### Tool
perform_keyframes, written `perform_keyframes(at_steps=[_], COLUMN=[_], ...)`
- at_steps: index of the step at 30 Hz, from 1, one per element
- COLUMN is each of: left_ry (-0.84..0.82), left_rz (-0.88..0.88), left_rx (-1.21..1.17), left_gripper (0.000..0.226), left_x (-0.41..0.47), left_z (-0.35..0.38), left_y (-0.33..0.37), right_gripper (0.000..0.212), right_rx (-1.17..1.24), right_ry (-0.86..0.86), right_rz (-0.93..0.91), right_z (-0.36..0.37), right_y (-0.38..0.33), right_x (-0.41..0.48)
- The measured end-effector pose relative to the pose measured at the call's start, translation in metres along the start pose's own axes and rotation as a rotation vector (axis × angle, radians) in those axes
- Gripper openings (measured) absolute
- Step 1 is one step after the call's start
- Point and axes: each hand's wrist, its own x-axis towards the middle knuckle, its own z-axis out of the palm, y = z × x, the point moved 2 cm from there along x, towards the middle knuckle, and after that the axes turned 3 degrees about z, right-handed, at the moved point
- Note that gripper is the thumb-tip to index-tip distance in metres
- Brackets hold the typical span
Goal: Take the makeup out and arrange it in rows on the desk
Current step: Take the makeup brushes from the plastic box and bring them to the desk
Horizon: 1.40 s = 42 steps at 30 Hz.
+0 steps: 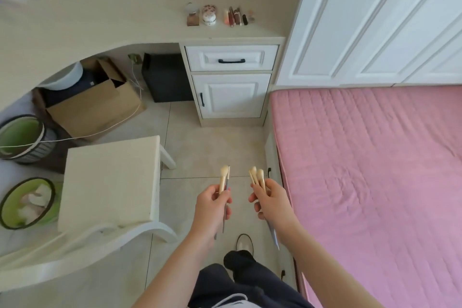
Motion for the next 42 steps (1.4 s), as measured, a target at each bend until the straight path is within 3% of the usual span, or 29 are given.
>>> perform_keyframes(at_steps=[15,27,30,42], left_ry=[0.092,0.004,-0.003,0.007], left_rz=[-0.065,-0.010,0.000,-0.016], left_rx=[-0.065,0.008,0.000,0.118], left_gripper=[0.009,0.009,0.009,0.014], left_x=[0.139,0.294,0.334,0.443], left_z=[0.031,0.010,0.006,0.029], left_y=[0.074,0.187,0.211,0.265], right_gripper=[0.011,0.012,0.016,0.014], right_rx=[0.004,0.097,0.013,0.009], right_ry=[-0.018,0.013,0.053,0.124], right_rz=[0.029,0.057,-0.016,-0.005], right_z=[-0.017,0.020,0.028,0.016], right_y=[-0.099,-0.212,-0.245,-0.318], right_x=[0.141,0.267,0.299,0.400])
